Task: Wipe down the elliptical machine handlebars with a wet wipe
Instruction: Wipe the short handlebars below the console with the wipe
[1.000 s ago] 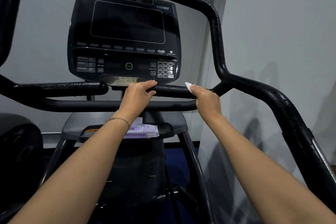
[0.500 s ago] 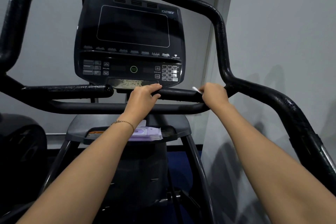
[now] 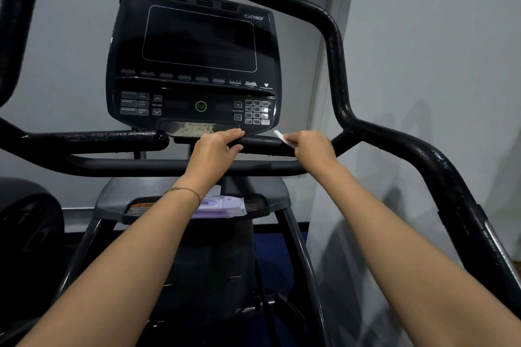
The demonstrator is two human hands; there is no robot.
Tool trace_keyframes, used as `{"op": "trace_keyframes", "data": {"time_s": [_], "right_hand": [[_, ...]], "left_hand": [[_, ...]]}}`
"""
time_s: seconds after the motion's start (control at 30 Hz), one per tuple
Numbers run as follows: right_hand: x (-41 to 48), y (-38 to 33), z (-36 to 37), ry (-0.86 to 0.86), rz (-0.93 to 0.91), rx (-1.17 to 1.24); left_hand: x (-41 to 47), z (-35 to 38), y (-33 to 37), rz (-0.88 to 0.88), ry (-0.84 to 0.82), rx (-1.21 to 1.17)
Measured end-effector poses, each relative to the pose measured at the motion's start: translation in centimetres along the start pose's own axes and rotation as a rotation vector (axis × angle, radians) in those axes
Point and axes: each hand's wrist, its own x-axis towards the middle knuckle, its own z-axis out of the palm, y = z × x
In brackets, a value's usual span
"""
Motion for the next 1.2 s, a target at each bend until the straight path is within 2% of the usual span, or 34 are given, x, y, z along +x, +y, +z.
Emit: {"op": "trace_keyframes", "data": {"time_s": [0.17,0.4,0.57,0.7,0.8,0.9,1.07,1.2], "right_hand": [[0.4,2.6,-0.5,-0.06,0.125,-0.098],[-1.6,1.8,0.7,0.055,0.042,-0.107],[-0.5,2.4,-0.2,-0.027,0.173,-0.208],[-2.1,2.3,0.8,0.043,0.103,-0.254],[-2.0,2.5,0.1,0.009,0.113,-0.303],[-0.8,1.0,-0.3,-0.019,0.173,-0.23],[-1.4,-0.5,0.2,0.04,0.004,-0.172],[-0.5,0.8,-0.1,-0.007,0.18,-0.08]], "left_hand": [[0.1,0.0,0.0,-0.004,-0.007,-0.003],[-0.1,0.2,0.0,0.003,0.007,-0.006],[-0.1,0.0,0.0,-0.013,0.008,-0.014],[-0.1,0.1,-0.1,-0.001,0.014,-0.024],[-0.2,0.1,-0.1,-0.011,0.013,-0.034],[-0.2,0.1,0.0,-0.016,0.005,-0.041],[-0.4,-0.2,-0.4,-0.003,-0.032,-0.063],[0.3,-1.0,-0.9,-0.007,-0.104,-0.096]]}}
